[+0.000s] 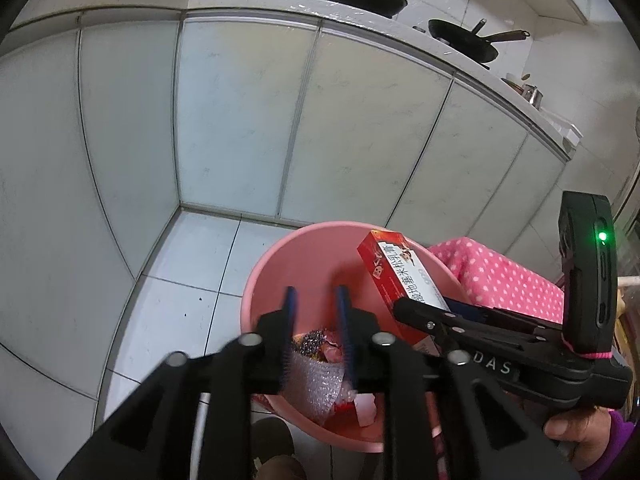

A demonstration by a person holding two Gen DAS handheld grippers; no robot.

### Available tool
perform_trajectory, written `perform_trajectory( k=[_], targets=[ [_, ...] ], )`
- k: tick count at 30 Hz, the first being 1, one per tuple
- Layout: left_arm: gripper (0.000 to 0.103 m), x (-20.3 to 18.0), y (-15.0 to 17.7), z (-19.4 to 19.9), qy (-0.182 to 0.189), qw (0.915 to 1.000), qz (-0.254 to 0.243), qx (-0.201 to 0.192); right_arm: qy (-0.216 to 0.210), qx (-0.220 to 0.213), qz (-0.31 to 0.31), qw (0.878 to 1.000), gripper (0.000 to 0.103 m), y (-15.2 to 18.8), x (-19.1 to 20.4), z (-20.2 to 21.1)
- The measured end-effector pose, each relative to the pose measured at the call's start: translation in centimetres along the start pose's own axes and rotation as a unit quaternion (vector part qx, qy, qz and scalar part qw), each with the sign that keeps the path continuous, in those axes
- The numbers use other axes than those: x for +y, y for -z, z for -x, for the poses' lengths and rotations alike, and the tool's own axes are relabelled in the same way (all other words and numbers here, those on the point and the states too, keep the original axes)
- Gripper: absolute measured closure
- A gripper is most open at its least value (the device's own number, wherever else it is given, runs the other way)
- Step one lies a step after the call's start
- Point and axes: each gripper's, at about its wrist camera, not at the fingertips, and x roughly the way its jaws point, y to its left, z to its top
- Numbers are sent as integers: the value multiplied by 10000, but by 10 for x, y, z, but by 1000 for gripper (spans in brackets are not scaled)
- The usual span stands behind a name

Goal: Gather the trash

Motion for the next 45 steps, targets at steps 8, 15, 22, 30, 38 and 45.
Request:
perform_trajectory(
  k=[8, 15, 22, 30, 38, 45],
  targets=[
    [74, 0, 1, 10, 2, 10000, 0, -91, 14, -120, -141, 9998, 53, 0, -6, 10],
    [68, -2, 2, 20, -12, 9999, -16, -158, 45, -271, -143, 9995, 53, -1, -7, 26],
    [67, -9, 4, 34, 89, 9998, -19, -180, 106, -398, -22, 9992, 53, 10, -6, 48],
    [54, -29, 7, 56, 136, 9996, -141, -207, 251, -641, 362, 9970, 53, 33, 5, 87],
    [50, -48, 14, 79, 212, 9992, -245, -216, 632, -994, 721, 9904, 53, 63, 19, 125],
    [50, -72, 28, 100, 270, 9986, -390, -245, 628, -963, 422, 9925, 53, 87, 9, 149]
  ],
)
